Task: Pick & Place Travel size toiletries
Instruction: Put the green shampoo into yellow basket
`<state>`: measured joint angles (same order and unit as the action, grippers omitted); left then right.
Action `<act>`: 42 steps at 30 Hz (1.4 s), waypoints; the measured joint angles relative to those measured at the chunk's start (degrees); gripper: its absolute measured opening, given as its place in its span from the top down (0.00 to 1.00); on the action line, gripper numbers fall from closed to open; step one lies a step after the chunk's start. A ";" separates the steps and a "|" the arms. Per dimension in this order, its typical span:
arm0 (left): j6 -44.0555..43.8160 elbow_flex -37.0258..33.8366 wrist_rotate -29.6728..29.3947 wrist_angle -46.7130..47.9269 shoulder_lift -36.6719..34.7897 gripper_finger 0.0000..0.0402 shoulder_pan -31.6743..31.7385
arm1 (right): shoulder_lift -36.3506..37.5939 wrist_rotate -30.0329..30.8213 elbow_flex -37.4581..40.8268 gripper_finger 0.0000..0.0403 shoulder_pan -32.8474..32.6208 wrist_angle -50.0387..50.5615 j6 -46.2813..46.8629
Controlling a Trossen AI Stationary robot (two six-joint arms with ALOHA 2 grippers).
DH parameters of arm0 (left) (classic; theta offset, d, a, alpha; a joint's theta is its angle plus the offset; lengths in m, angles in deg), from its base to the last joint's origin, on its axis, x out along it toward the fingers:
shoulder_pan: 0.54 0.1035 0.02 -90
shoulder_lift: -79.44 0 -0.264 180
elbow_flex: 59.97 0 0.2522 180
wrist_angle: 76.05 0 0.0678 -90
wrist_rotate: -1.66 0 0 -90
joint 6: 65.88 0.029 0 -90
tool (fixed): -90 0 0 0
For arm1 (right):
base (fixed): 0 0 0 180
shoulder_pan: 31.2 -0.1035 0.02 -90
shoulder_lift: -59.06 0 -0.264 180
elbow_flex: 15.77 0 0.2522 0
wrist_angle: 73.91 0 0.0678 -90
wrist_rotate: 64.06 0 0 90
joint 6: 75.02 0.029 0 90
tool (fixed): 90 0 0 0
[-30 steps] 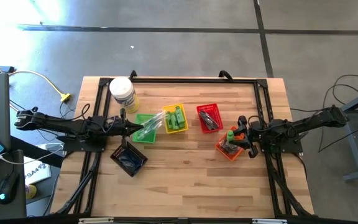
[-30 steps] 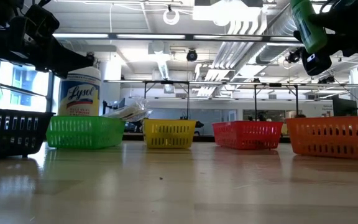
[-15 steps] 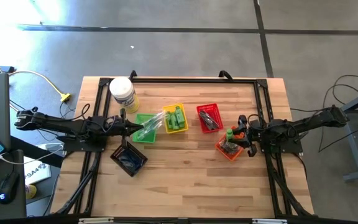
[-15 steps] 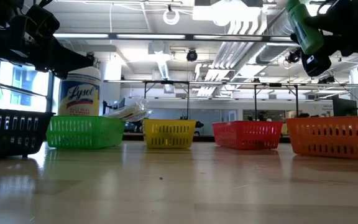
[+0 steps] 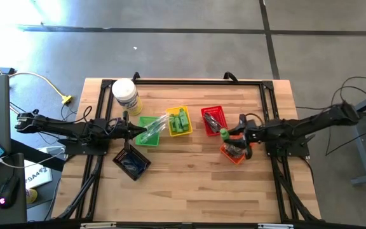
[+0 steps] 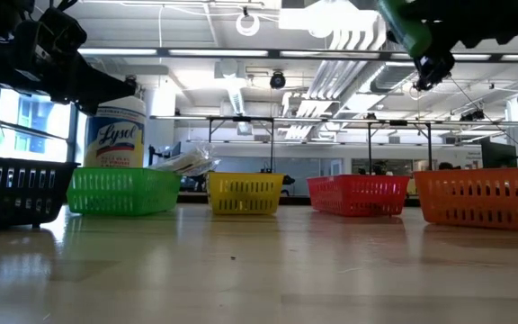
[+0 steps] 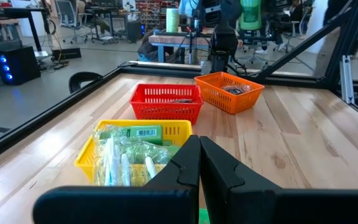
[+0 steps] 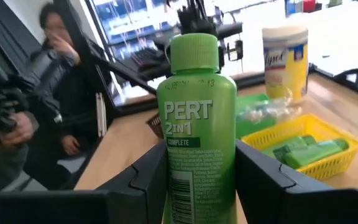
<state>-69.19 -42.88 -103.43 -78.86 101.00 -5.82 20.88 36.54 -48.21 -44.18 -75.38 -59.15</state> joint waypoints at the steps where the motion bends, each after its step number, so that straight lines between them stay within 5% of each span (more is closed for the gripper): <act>1: 0.00 0.00 0.00 0.00 0.00 1.00 0.00 | -1.98 0.11 -1.06 0.63 0.00 0.30 0.63; 9: -0.13 0.00 0.00 -0.14 0.00 1.00 0.00 | -17.07 3.76 -10.16 0.63 2.02 1.87 7.52; 27: -1.53 0.00 0.02 -0.44 0.00 1.00 0.00 | -54.38 -11.89 -40.33 0.63 22.30 14.31 17.43; 35: -1.53 0.00 0.02 0.00 0.00 1.00 0.00 | -67.58 -9.13 -53.43 0.63 24.68 25.98 18.90; 42: -1.53 0.00 0.02 0.02 0.00 1.00 0.00 | -72.35 -6.64 -57.52 0.63 24.63 28.21 21.25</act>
<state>-70.72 -42.88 -103.41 -78.84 101.00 -5.82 -51.47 29.91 -105.72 -19.54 -47.17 -37.90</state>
